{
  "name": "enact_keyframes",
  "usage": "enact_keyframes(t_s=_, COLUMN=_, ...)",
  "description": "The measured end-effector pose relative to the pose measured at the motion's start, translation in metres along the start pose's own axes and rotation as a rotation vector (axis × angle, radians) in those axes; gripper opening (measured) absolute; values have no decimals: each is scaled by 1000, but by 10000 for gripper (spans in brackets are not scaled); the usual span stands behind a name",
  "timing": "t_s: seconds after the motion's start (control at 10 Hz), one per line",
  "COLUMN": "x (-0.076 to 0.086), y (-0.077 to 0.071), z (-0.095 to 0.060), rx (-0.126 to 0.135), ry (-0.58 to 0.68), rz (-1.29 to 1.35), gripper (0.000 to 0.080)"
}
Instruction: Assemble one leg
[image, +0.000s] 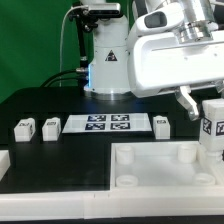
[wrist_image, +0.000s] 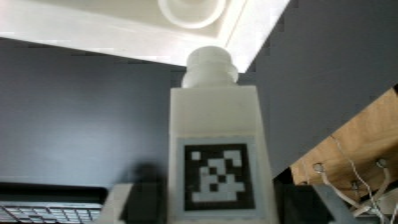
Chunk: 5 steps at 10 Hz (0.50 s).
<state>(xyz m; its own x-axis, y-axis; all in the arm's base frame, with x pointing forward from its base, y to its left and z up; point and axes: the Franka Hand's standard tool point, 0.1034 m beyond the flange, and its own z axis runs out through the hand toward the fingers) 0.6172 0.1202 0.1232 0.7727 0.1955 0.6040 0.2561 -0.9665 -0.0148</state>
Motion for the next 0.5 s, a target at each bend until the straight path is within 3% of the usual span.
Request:
enact_keyframes(t_s=0.2, x=-11, y=12, z=5, rx=-9, ry=-11, rz=0, gripper=292)
enact_keyframes(t_s=0.5, x=-20, y=18, z=13, rx=-11, ry=-26, rz=13, gripper=292)
